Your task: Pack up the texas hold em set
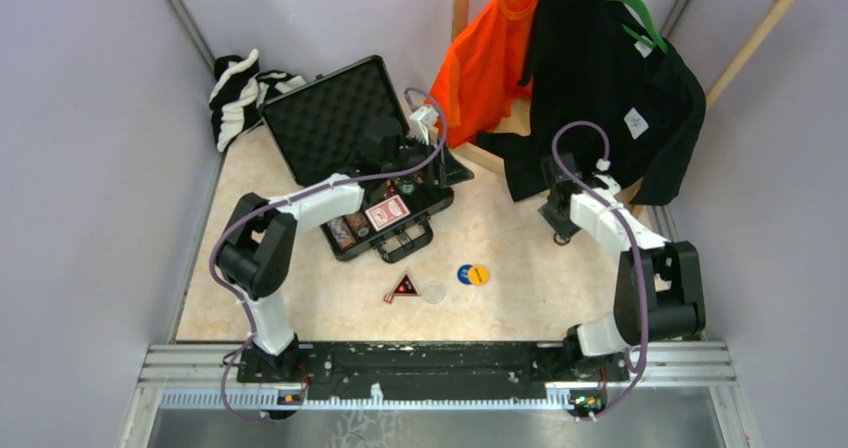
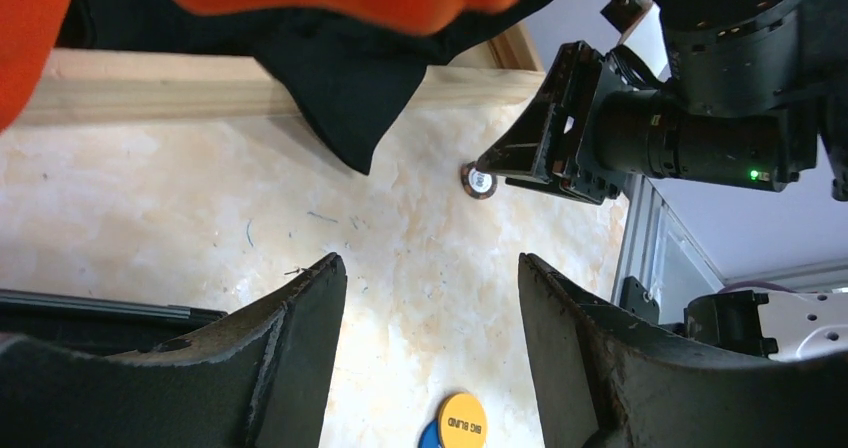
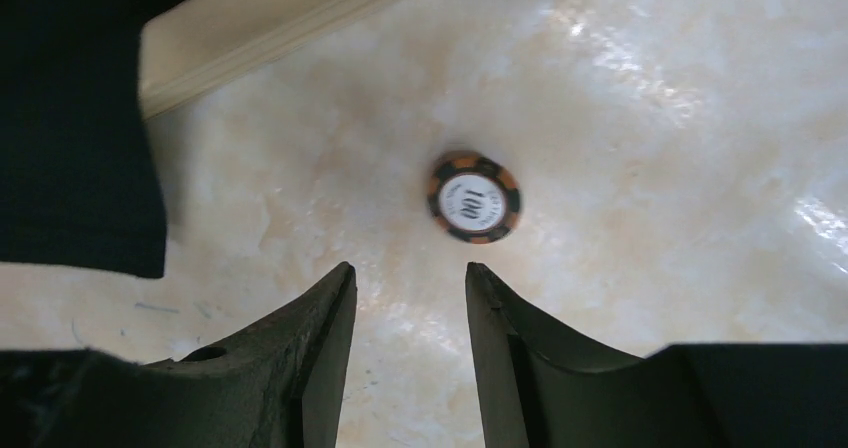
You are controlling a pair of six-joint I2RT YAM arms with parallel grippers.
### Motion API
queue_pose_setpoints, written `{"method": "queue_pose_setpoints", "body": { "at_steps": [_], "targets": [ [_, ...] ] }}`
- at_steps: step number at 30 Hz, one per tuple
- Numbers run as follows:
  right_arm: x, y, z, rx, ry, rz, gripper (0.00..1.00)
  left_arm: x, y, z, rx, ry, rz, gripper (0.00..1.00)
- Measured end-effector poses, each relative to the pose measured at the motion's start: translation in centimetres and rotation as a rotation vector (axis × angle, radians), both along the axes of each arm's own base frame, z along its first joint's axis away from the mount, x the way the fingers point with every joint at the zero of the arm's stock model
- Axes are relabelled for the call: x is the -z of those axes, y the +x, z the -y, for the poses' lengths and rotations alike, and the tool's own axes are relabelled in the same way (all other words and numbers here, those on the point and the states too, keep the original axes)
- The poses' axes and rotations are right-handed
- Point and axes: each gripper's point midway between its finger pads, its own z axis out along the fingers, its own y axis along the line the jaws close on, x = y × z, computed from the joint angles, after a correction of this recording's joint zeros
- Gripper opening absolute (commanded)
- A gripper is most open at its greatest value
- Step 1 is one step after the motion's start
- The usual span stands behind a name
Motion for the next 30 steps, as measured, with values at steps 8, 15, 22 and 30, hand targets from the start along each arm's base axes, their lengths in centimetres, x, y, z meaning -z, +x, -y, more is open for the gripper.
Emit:
{"method": "queue_pose_setpoints", "body": {
  "at_steps": [8,15,22,30],
  "targets": [
    [0.2,1.9,-3.0,-0.089,-0.020,-0.002,0.73,3.7,-0.3,0.0,0.005,0.058,-0.101,0.70],
    [0.3,2.0,-0.1,-0.032,-0.042,-0.014,0.74,3.2,-0.4,0.3,0.027,0.050,-0.106,0.70],
    [1.8,0.9,2.0,-0.012,-0.061,-0.049,0.70,2.4,-0.6,0.6,0.056,0.027,-0.104,0.70],
    [4.5,-0.8,1.4,-0.038,-0.031,-0.109,0.63,2.0,-0.7,0.4,0.073,0.011,-0.103,0.70]
  ]
}}
